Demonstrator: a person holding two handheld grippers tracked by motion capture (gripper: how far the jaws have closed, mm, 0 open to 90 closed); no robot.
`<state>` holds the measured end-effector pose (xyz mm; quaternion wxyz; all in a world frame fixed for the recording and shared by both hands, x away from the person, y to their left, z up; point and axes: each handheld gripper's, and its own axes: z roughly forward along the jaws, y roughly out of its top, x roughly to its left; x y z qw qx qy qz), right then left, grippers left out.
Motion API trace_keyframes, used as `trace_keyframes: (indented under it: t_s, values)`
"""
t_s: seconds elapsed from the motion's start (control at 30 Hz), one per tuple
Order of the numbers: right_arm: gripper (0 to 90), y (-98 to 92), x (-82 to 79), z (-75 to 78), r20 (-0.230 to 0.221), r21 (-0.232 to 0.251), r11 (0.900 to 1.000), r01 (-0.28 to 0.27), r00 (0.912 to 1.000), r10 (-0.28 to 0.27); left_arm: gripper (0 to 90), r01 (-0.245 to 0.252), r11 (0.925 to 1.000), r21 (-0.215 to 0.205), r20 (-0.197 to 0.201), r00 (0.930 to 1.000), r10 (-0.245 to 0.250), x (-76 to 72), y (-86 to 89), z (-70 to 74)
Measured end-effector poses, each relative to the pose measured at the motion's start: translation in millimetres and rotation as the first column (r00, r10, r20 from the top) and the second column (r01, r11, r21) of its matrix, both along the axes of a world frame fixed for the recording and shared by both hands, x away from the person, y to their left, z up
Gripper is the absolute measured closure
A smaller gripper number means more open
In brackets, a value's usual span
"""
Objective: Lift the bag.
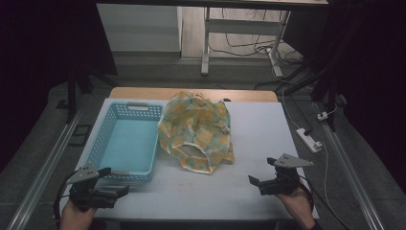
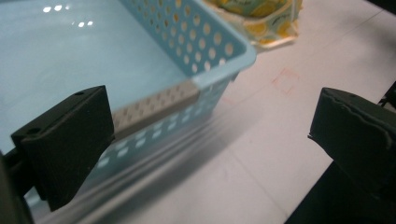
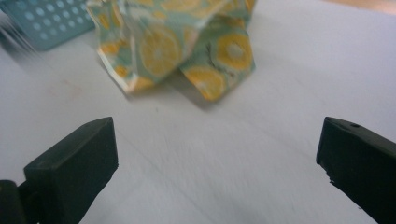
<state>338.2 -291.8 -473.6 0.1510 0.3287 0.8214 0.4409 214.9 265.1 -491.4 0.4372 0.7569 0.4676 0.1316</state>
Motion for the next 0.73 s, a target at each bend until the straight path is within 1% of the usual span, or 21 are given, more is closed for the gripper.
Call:
trace_keyframes:
  t_s: [0.2, 0.33, 0.4, 0.5, 0.53, 0.57, 0.6, 0.63, 0.67, 0.73]
  values:
    - [0.0, -17.6, -11.9, -11.5, -0.012, -0.036, 0.998, 0.047, 0.9988, -0.048, 0.0, -0.040, 0.9991, 0.017, -0.041, 0.9984, 0.040, -8.0, 9.2, -14.1]
    - [0.0, -25.9, -18.2, -17.9, -0.033, -0.049, 0.996, 0.070, 0.9969, -0.071, 0.0, -0.070, 0.9963, 0.049, -0.061, 0.9954, 0.073, -11.8, 13.8, -20.6]
    - [0.0, -29.7, -20.6, -21.5, -0.048, -0.058, 0.995, 0.077, 0.9956, -0.080, 0.0, -0.085, 0.9936, 0.074, -0.070, 0.9934, 0.090, -13.6, 15.6, -22.7]
    - [0.0, -34.5, -23.6, -26.7, -0.084, -0.068, 0.994, 0.085, 0.9923, -0.090, 0.0, -0.105, 0.9886, 0.108, -0.091, 0.9893, 0.115, -15.7, 17.6, -26.5]
    - [0.0, -35.6, -24.3, -28.4, -0.093, -0.075, 0.994, 0.086, 0.9914, -0.092, 0.0, -0.104, 0.9883, 0.111, -0.105, 0.9877, 0.116, -15.8, 18.3, -28.2]
    - [0.0, -36.5, -25.3, -27.8, -0.092, -0.078, 0.992, 0.094, 0.9906, -0.101, 0.0, -0.105, 0.9880, 0.113, -0.117, 0.9860, 0.118, -15.8, 18.8, -30.3]
    - [0.0, -37.3, -26.2, -27.1, -0.089, -0.070, 0.993, 0.100, 0.9905, -0.106, 0.0, -0.105, 0.9874, 0.119, -0.135, 0.9835, 0.121, -15.1, 19.0, -31.5]
    - [0.0, -37.7, -26.6, -27.4, -0.094, -0.072, 0.992, 0.101, 0.9898, -0.107, 0.0, -0.108, 0.9868, 0.121, -0.145, 0.9815, 0.125, -14.5, 19.0, -31.9]
    - [0.0, -38.1, -26.6, -27.5, -0.100, -0.080, 0.992, 0.102, 0.9889, -0.110, 0.0, -0.107, 0.9871, 0.120, -0.149, 0.9810, 0.124, -14.0, 19.1, -32.1]
    - [0.0, -37.9, -26.0, -28.2, -0.100, -0.082, 0.991, 0.102, 0.9889, -0.110, 0.0, -0.107, 0.9875, 0.116, -0.164, 0.9785, 0.125, -12.4, 19.3, -32.7]
